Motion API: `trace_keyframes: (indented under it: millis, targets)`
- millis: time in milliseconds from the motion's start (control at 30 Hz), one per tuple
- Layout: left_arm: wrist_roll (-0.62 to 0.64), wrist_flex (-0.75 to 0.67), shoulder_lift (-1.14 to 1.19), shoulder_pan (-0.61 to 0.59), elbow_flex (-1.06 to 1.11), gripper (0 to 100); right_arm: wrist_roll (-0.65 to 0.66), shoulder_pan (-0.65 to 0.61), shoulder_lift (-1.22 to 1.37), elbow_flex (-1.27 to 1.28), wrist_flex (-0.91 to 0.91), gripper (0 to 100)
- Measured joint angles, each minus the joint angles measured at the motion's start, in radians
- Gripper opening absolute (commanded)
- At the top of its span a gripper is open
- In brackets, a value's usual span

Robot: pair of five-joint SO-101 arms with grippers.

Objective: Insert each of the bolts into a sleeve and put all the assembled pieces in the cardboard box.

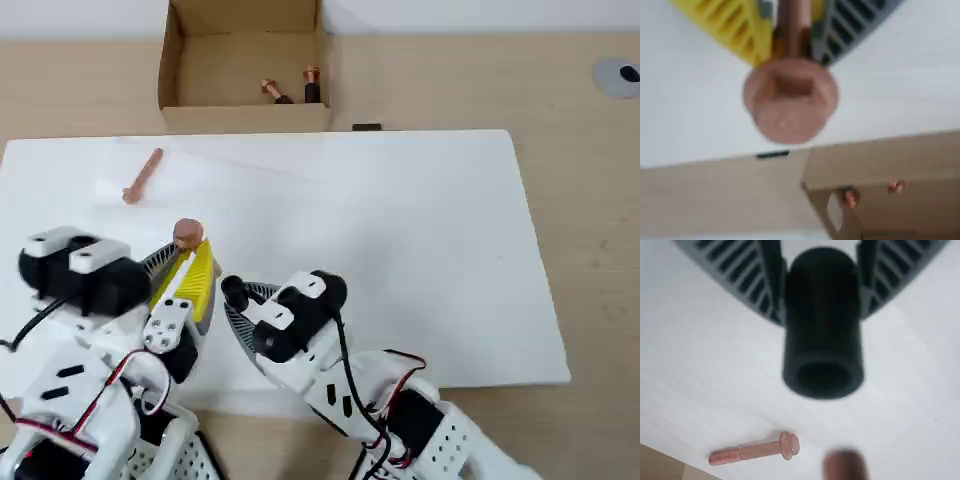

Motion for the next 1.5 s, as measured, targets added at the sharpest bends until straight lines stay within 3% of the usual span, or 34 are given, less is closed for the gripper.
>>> trace_keyframes:
  millis: [233,633,1500]
  targets:
    - [0.0,-0.005,0.0,-0.006,0.028,1,0.061,0.017,0.0,0.0,-0.041,1.0]
    - [0.0,-0.169,0.002,-0.006,0.028,1,0.078,0.017,0.0,0.0,-0.057,1.0]
    - [0.0,-0.126,0.002,0.043,0.028,1,0.109,0.063,0.0,0.0,-0.097,1.0]
